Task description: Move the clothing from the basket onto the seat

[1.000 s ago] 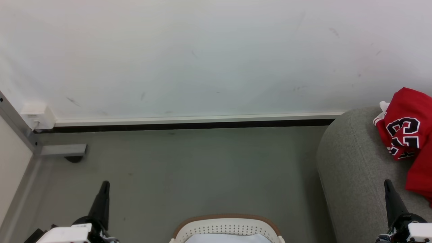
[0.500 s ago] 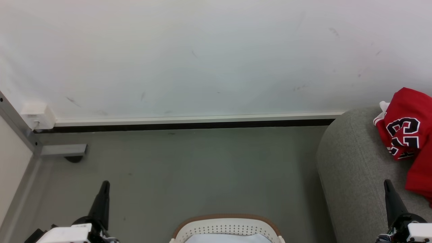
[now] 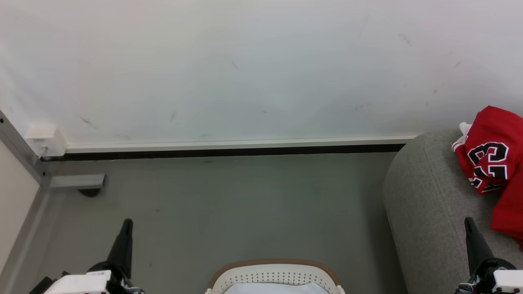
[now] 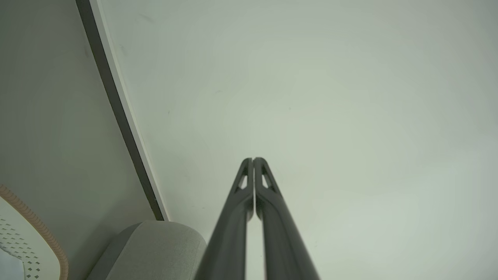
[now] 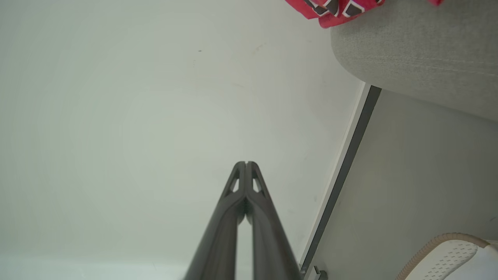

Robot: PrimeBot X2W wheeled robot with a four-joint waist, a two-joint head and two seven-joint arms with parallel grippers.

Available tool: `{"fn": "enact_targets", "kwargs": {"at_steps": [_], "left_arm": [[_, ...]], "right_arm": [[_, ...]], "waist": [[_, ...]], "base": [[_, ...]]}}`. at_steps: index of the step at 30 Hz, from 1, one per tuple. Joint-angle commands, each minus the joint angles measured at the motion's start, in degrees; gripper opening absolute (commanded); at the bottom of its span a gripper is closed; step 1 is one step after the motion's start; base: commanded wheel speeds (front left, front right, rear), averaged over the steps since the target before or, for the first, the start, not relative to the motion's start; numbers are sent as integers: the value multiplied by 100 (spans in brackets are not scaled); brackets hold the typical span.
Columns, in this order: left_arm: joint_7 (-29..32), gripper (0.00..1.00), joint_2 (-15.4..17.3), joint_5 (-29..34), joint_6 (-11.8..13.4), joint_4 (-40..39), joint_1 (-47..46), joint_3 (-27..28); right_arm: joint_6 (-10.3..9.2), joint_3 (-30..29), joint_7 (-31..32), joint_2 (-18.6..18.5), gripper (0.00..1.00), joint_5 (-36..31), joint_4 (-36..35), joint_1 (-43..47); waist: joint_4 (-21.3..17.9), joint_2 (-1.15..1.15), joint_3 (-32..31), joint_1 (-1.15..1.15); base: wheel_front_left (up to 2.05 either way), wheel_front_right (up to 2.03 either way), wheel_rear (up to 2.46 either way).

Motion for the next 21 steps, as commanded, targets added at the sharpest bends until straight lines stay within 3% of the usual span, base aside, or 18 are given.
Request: {"fn": "enact_targets", "kwargs": {"at_steps": [1, 21], "left_arm": [[23, 0, 8, -78, -25, -19, -48, 11], [22, 0, 8, -79, -25, -19, -48, 10]], "right_arm": [[-12, -24, -7, 6, 0, -39, -25, -71], [-12, -33, 1, 11, 0, -44, -25, -72]], "waist": [[0, 0, 0, 0], [0, 0, 0, 0]], "base": [[0, 0, 0], [0, 0, 0]]}}
